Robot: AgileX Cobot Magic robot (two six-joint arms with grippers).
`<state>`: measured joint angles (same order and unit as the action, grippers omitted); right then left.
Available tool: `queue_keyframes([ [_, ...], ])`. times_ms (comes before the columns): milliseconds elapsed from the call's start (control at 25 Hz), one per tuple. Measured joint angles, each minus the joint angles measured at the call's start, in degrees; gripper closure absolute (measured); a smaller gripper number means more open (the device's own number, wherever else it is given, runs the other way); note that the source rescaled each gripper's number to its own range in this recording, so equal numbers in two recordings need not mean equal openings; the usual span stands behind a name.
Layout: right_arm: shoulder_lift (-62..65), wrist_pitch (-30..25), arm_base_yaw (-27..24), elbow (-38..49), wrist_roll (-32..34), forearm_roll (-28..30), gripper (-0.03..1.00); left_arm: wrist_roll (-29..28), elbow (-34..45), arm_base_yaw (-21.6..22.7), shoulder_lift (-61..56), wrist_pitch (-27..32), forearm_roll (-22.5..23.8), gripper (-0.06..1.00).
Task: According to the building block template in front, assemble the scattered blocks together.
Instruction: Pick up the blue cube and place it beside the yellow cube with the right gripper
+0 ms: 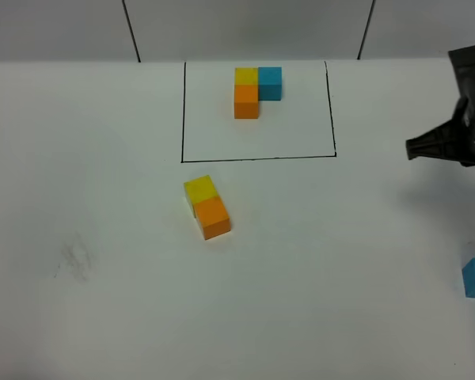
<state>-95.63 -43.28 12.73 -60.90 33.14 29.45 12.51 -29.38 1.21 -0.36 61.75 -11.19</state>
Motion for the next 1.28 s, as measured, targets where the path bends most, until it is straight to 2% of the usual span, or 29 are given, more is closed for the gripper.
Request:
queue_keyframes([
  [280,9.4,4.8,-6.4,14.9,1.8,0.9,0.97,0.0,0.0,0.0,0.0,0.0,0.0,0.94],
  [640,10.3,7.5,-6.7,23.2,6.4,0.8,0.96,0.0,0.0,0.0,0.0,0.0,0.0,0.94],
  [760,10.3,9.4,-6.7,24.8,7.3,0.8,0.91,0.0,0.0,0.0,0.0,0.0,0.0,0.94],
  [920,10.3,10.7,-6.7,25.1,7.4,-0.6,0.73,0.0,0.0,0.0,0.0,0.0,0.0,0.94],
  [1160,10.3,11.9,-6.7,25.2,3.6,-6.8,0.29,0.0,0.0,0.0,0.0,0.0,0.0,0.94],
  [1280,10.3,12.1,-6.7,25.2,2.7,-8.7,0.13,0.0,0.0,0.0,0.0,0.0,0.0,0.94],
])
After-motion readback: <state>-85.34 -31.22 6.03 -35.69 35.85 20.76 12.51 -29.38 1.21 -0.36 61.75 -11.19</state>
